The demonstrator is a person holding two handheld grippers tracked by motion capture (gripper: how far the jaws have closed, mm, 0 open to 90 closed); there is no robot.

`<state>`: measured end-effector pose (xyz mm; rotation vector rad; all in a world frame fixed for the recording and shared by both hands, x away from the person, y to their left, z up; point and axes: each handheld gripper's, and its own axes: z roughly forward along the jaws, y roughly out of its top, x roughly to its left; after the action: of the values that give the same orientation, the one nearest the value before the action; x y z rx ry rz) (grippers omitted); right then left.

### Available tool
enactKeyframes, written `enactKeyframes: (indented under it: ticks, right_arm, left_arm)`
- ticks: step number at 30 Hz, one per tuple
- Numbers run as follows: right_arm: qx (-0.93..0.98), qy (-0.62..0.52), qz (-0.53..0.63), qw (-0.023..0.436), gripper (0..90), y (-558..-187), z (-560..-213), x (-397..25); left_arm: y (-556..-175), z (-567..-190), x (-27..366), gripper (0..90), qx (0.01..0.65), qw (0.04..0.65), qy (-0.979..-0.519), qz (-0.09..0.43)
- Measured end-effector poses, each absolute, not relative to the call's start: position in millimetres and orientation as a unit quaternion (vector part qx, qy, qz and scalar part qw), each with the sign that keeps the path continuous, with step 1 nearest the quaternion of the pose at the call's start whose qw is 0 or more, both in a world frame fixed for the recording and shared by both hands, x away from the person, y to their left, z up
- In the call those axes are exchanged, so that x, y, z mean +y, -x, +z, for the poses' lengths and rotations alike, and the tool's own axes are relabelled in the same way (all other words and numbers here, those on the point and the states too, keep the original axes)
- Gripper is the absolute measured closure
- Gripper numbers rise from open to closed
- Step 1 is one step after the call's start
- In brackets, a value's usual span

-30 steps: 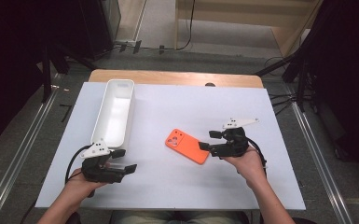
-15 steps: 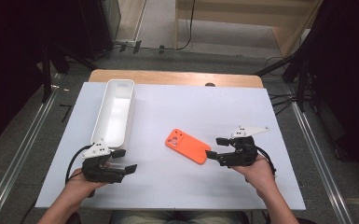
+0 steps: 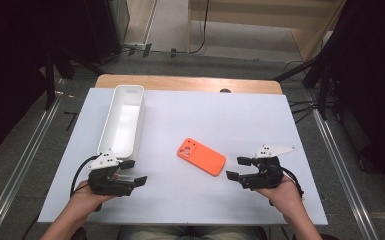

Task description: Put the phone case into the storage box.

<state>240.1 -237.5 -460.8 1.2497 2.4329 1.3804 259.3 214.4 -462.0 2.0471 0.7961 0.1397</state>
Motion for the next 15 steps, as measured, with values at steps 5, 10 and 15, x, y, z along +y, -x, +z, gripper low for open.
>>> enactKeyframes:
  ticks: [5, 10, 15]
  right_arm:
    - [0.794, -0.405, 0.451, 0.037, 23.9, -234, -463, -241]
    - [0.795, -0.407, 0.449, 0.035, 22.3, -226, -468, -245]
    - [0.795, -0.411, 0.445, 0.035, 21.9, -223, -469, -248]
  left_arm:
    - [-259, -462, 214, 24.1, 0.322, 0.453, -0.830, 0.056]
    - [-259, -461, 214, 24.1, 0.322, 0.452, -0.830, 0.058]
    - [-260, -461, 214, 24.1, 0.320, 0.451, -0.831, 0.057]
